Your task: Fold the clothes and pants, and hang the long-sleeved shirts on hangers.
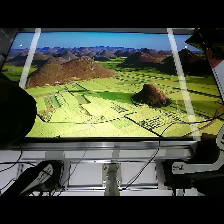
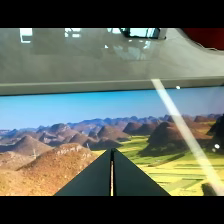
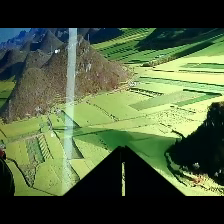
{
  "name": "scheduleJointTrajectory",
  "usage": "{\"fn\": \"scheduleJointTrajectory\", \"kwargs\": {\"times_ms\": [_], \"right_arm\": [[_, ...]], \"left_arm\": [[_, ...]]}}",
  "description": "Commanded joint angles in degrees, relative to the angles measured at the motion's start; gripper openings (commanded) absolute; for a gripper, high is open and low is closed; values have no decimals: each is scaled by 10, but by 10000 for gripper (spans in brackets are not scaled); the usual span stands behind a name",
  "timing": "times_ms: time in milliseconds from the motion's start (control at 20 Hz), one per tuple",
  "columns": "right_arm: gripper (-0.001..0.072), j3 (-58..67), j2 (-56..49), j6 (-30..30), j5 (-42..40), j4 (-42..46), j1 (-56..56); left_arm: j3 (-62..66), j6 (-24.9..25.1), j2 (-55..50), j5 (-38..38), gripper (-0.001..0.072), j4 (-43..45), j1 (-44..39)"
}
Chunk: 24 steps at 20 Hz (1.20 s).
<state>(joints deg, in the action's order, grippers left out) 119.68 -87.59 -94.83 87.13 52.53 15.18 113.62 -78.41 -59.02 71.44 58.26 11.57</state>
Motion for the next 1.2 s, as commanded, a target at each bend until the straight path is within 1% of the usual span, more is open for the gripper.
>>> {"fn": "scheduleJointTrajectory", "kwargs": {"times_ms": [0,50,100,150,200,300,400,450,550,650,700,750,800,900,950,1050,1150], "right_arm": [[27,0,0,0,0,0,0],[27,0,0,0,0,0,0],[27,0,0,0,0,0,0],[28,0,0,0,0,0,0],[28,0,0,0,0,0,0],[27,0,0,0,0,0,0],[27,0,0,0,0,0,0],[27,0,0,0,0,0,0],[27,0,0,0,0,0,0],[27,0,0,0,0,0,0],[27,0,0,0,0,0,0],[27,0,0,0,0,0,0],[27,0,0,0,0,0,0],[27,0,0,0,0,0,0],[27,0,0,0,0,0,0],[27,0,0,0,0,0,0],[27,0,0,0,0,0,0]], "left_arm": [[0,0,0,0,10,0,0],[0,0,0,1,10,1,1],[0,0,0,7,9,21,1],[0,-2,0,27,9,68,1],[0,-3,-1,58,8,130,1],[-3,-25,-8,144,9,292,1],[-41,-97,-9,149,9,416,9],[-69,-115,-9,148,9,443,13],[-129,-116,-8,150,10,446,27],[-201,-116,-8,149,26,446,28],[-236,-116,-8,143,154,445,28],[-270,-116,-8,125,458,447,28],[-296,-116,-9,107,551,452,28],[-343,-115,-9,77,551,505,28],[-362,-112,-13,76,553,525,28],[-401,-106,-25,75,555,527,28],[-433,-60,-42,71,555,533,27]]}}
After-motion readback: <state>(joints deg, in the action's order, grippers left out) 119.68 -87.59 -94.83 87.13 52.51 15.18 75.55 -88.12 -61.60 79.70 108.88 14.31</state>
